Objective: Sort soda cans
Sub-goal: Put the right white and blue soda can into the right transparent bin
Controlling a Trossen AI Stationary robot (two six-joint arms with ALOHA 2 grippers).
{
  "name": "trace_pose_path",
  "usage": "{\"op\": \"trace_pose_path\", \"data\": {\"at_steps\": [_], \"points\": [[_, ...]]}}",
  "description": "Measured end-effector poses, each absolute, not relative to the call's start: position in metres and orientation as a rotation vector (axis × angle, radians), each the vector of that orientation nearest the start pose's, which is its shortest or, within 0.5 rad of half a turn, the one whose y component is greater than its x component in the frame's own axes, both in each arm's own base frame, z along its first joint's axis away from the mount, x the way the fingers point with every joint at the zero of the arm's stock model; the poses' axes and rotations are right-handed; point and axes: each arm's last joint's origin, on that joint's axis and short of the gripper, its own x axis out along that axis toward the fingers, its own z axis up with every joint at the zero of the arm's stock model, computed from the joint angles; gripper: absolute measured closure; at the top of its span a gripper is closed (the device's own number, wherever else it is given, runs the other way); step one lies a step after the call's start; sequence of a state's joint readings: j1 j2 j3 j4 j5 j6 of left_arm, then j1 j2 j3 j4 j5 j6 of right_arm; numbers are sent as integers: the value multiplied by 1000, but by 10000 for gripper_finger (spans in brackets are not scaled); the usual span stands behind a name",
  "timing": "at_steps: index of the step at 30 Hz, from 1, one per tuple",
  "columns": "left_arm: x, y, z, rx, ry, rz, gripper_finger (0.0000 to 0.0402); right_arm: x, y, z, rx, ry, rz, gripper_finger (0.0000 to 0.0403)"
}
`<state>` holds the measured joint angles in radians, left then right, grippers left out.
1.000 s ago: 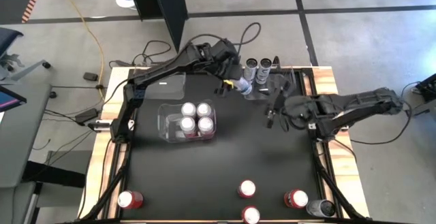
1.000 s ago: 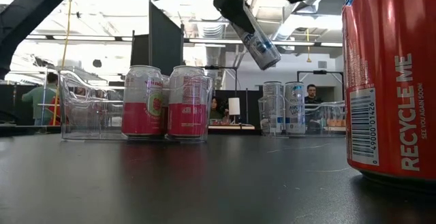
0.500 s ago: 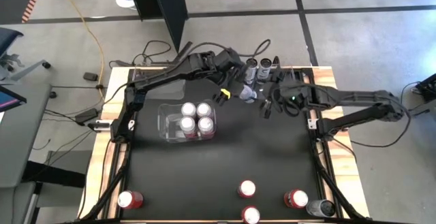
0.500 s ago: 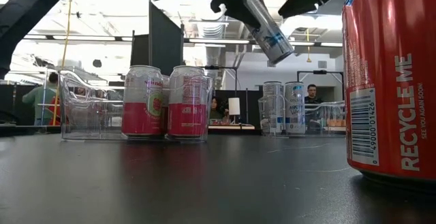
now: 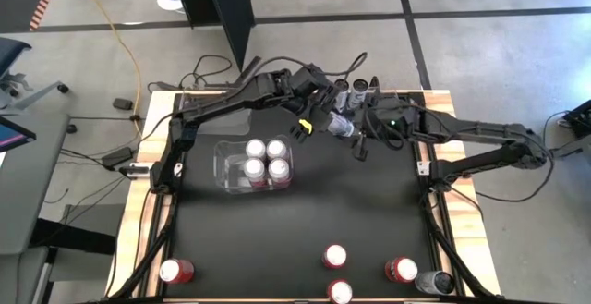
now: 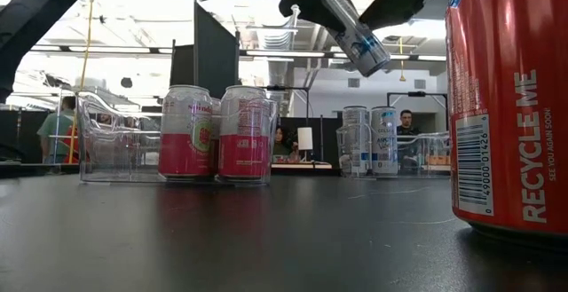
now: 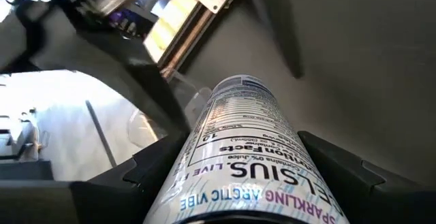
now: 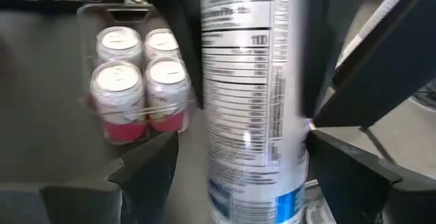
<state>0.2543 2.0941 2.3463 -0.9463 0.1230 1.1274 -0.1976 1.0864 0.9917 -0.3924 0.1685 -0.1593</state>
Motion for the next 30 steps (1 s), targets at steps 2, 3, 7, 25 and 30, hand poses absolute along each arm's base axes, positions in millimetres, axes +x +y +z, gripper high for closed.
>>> {"op": "trace_pose_path", "data": {"at_steps": [2, 3, 7, 25, 30], "points": [[435, 109, 390, 964, 665, -276, 147, 230, -54, 325, -142, 532, -310, 64], [436, 109, 390, 969, 657, -273, 147, 233, -56, 322, -144, 550, -310, 64], [437, 106, 392, 983, 630, -282, 147, 247, -62, 310, -165, 580, -295, 65], [436, 106, 391, 931, 645, -283, 147, 269, -66, 308, -187, 602, -267, 132], [435, 106, 390, 906, 657, -280, 147, 270, -65, 308, -184, 602, -259, 137]]}}
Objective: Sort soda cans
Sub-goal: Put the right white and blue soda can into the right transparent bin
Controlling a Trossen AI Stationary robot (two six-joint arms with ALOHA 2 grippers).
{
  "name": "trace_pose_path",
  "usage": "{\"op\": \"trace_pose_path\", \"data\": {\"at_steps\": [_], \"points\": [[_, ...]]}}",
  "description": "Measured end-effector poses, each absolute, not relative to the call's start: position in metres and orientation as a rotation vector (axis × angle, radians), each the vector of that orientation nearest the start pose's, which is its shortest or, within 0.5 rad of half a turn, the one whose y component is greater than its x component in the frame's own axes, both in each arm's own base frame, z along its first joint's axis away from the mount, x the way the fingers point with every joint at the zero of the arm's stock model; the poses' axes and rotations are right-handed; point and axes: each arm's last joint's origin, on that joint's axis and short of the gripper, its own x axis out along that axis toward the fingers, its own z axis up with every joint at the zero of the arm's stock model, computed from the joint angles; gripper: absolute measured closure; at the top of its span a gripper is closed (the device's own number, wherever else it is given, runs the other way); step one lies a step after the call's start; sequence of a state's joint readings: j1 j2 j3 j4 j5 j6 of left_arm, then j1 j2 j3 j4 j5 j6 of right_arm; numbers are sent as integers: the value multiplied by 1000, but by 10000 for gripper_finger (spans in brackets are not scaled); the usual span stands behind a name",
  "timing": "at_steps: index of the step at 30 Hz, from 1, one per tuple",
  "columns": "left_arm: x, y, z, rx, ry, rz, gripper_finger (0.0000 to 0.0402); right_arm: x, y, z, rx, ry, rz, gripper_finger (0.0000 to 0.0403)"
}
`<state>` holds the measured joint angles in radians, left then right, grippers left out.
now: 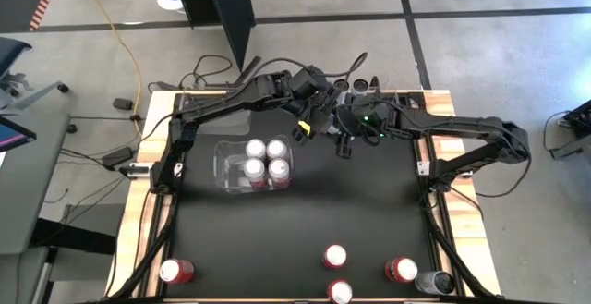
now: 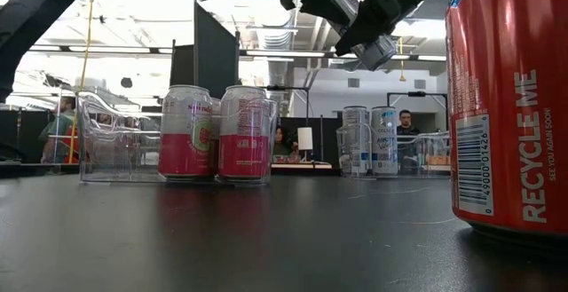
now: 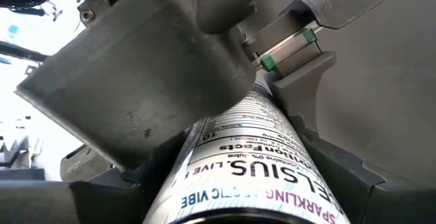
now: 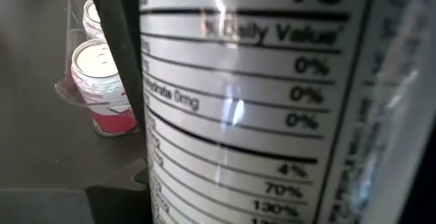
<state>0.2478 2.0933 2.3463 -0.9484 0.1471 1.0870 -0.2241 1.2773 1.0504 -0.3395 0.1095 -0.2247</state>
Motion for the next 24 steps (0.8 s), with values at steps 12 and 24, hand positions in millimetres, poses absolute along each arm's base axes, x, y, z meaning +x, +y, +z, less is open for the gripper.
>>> {"op": "trace_pose_path", "data": {"at_steps": [12, 24], "points": [[435, 107, 390, 851, 693, -212, 145, 269, -68, 308, -150, 600, -271, 155], [429, 117, 390, 786, 788, -63, 47, 263, -87, 309, -71, 592, -368, 155]]}}
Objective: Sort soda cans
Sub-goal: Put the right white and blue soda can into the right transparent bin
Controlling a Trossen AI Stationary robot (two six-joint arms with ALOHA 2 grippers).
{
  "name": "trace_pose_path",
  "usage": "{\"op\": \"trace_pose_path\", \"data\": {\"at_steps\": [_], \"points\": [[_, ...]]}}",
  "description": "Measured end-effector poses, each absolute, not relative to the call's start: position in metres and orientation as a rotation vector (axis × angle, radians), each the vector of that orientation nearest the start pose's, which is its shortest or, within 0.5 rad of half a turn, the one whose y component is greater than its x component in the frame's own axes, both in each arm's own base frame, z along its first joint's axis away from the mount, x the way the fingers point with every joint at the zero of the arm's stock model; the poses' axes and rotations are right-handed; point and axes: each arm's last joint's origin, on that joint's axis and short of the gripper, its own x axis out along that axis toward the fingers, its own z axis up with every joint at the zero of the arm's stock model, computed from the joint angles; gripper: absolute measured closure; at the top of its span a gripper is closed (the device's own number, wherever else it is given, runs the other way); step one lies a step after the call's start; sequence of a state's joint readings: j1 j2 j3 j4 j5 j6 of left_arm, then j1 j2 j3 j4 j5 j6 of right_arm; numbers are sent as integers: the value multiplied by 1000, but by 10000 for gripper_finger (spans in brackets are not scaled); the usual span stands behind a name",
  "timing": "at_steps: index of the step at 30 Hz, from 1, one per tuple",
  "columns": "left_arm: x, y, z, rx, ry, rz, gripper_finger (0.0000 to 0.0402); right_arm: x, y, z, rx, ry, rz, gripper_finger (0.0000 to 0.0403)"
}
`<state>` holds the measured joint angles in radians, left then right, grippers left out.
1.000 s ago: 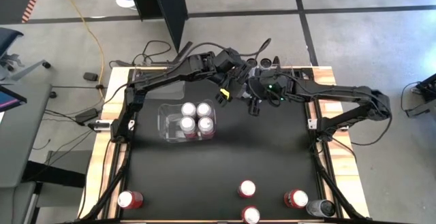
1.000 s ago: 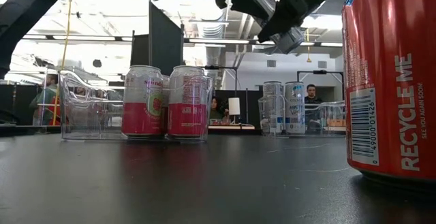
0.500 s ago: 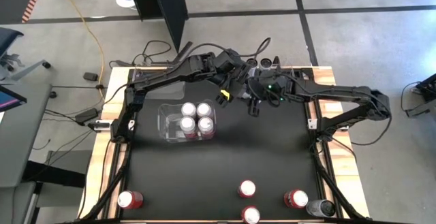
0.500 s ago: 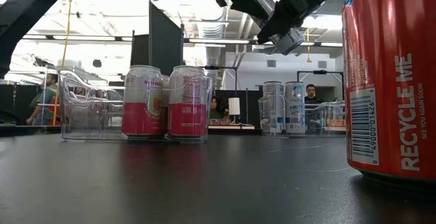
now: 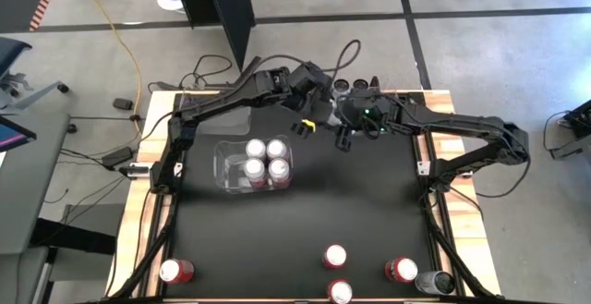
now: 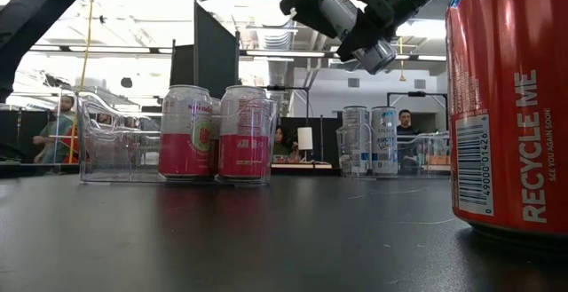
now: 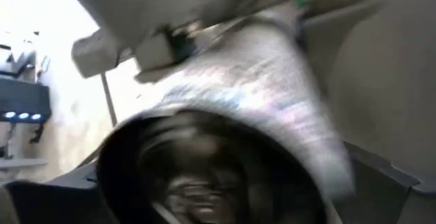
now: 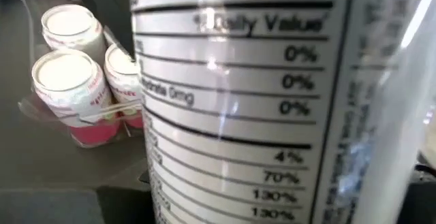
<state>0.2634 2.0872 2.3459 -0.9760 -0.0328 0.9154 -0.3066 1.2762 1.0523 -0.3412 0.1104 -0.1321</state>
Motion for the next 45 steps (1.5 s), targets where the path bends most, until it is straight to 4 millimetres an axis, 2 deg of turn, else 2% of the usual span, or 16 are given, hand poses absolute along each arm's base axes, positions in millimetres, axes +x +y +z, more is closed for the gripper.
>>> {"op": "trace_pose_path", "data": {"at_steps": [4, 13, 23, 27, 32, 39, 45], "points": [[421, 123, 397, 757, 783, -45, 56, 262, -91, 309, -44, 586, -389, 155], [393, 153, 419, 607, 676, -62, 57, 258, -108, 308, 21, 528, -473, 155], [373, 184, 430, 522, 583, -77, 57, 248, -126, 272, 115, 364, -632, 155], [373, 193, 431, 496, 528, -76, 57, 245, -127, 262, 108, 306, -726, 155], [377, 203, 427, 380, 460, -63, 57, 244, -121, 253, 69, 272, -866, 155], [388, 214, 402, 255, 438, -41, 56, 241, -119, 246, 53, 248, -963, 155], [392, 215, 401, 234, 386, -51, 56, 238, -116, 239, 52, 204, -1002, 155]]}}
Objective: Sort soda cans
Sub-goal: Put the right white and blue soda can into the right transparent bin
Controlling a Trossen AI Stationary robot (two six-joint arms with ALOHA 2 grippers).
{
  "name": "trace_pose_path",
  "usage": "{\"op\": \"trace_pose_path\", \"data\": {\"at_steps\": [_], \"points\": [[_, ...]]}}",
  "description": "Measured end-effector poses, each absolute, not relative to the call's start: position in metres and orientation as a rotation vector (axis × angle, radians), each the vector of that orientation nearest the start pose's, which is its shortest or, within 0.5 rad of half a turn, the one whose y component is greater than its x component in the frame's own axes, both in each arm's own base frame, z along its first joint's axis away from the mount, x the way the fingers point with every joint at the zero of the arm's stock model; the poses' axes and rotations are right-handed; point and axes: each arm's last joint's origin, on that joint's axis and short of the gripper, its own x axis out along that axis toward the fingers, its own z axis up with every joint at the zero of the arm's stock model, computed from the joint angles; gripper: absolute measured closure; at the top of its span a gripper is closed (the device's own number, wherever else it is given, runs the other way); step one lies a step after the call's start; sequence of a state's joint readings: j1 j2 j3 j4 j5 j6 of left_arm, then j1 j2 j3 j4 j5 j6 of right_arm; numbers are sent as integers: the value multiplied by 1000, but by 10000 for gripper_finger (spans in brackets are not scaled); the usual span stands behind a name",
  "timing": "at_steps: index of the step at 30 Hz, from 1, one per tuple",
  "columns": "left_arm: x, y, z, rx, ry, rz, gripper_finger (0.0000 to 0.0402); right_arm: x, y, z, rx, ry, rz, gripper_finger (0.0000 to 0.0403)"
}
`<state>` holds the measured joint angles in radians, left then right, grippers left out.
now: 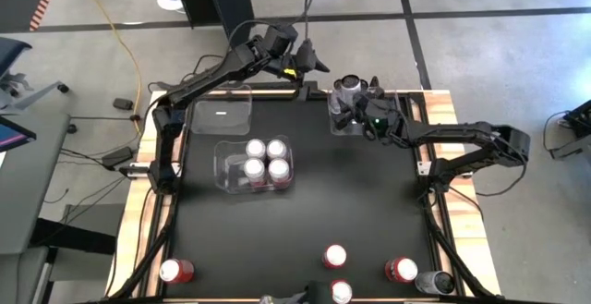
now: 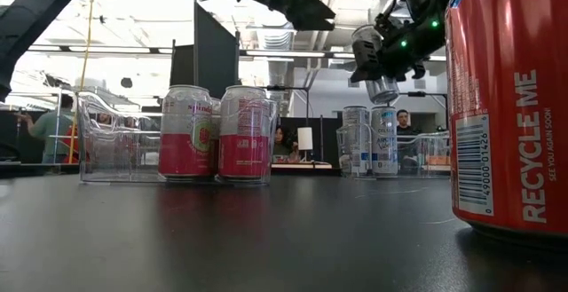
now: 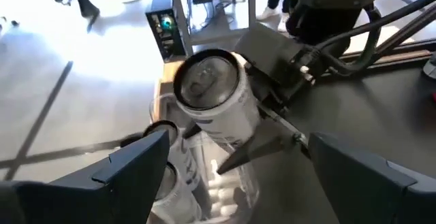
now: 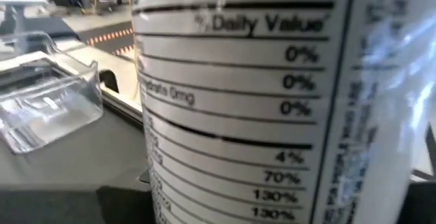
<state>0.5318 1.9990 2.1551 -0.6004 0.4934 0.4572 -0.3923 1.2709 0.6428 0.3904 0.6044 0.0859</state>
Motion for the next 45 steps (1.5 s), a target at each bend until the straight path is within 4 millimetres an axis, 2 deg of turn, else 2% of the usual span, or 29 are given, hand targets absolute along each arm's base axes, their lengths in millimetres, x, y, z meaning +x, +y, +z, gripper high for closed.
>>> {"op": "trace_pose_path", "data": {"at_steps": [5, 10, 16, 21, 29, 36, 40, 45], "points": [[401, 212, 398, 230, 348, -80, 56, 241, -118, 223, 55, 179, -1031, 155], [412, 216, 380, 289, 378, -110, 59, 253, -123, 205, 54, 180, -1030, 155], [421, 221, 361, 351, 429, -112, 102, 265, -129, 187, 48, 170, -1031, 155], [420, 224, 360, 410, 445, -97, 187, 269, -133, 178, 49, 151, -1037, 155], [420, 240, 360, 410, 419, -1, 383, 268, -137, 176, 41, 135, -1077, 155], [425, 253, 346, 347, 420, 30, 400, 266, -142, 176, 41, 139, -1115, 155], [431, 251, 340, 351, 416, 14, 401, 265, -144, 175, 40, 150, -1121, 155], [434, 245, 343, 394, 380, -40, 401, 265, -143, 172, 37, 177, -1118, 155]]}}
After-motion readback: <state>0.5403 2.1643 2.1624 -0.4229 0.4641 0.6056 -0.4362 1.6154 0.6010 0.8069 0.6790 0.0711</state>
